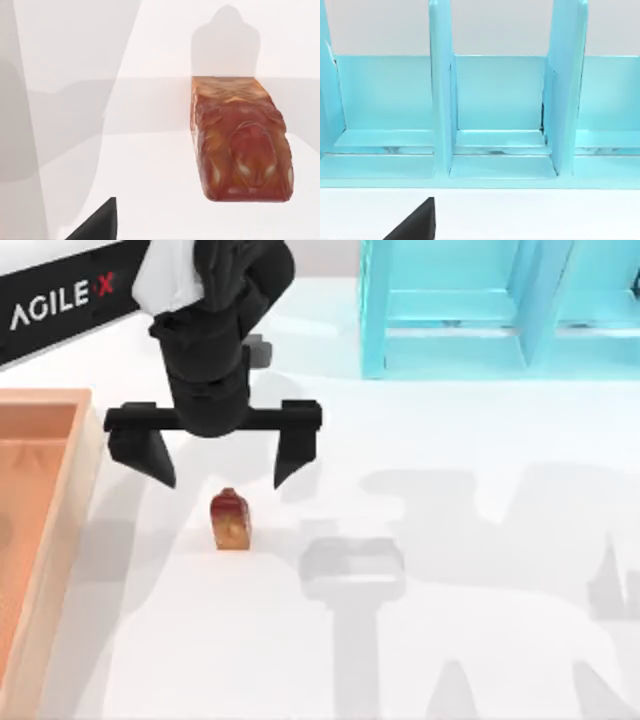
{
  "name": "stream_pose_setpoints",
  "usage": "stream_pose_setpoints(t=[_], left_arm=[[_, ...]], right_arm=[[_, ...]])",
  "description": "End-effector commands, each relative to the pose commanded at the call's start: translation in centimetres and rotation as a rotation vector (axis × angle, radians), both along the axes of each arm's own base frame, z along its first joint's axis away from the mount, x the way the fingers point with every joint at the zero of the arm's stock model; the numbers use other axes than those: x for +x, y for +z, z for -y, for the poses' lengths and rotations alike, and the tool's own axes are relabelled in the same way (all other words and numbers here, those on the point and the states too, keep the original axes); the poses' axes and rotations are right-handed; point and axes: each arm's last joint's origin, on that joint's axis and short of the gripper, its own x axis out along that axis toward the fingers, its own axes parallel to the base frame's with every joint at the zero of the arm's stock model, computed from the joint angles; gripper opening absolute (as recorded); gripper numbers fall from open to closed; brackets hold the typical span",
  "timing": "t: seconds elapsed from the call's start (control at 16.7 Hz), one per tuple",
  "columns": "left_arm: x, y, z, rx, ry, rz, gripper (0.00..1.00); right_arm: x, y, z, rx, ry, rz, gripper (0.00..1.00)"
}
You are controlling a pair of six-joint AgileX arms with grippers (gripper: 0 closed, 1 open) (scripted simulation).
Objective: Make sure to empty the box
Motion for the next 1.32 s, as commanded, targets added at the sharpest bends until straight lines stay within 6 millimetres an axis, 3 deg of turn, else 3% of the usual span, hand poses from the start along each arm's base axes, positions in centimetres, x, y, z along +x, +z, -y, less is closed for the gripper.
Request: stream_pose_setpoints(t=[0.18,0.3,0.48,0.6,0.72,0.84,1.02,1.32], left_arm=[[0.5,0.5,-1.3,0.002,0.003,-0.002,1.0],[1.5,1.1,-4.1,0.003,0.008,-0.003,1.0],[2.8,1.9,-10.3,0.005,0.006,-0.016,1.0],[3.3,2.4,-16.0,0.002,0.0,-0.024,1.0],[3.0,3.1,-20.9,-0.001,-0.008,-0.024,1.0],[2.2,4.2,-24.3,0.0,-0.014,-0.008,1.0],[1.1,5.3,-26.4,0.002,-0.021,0.005,1.0],[1.1,5.1,-26.4,0.002,-0.024,0.002,1.0]], right_arm=[[0.0,0.0,0.0,0.0,0.0,0.0,1.0],[0.0,0.0,0.0,0.0,0.0,0.0,1.0],[0.0,0.0,0.0,0.0,0.0,0.0,1.0],[0.0,0.0,0.0,0.0,0.0,0.0,1.0],[0.0,0.0,0.0,0.0,0.0,0.0,1.0],[0.0,0.0,0.0,0.0,0.0,0.0,1.0],[0.0,0.0,0.0,0.0,0.0,0.0,1.0],[0.0,0.0,0.0,0.0,0.0,0.0,1.0]])
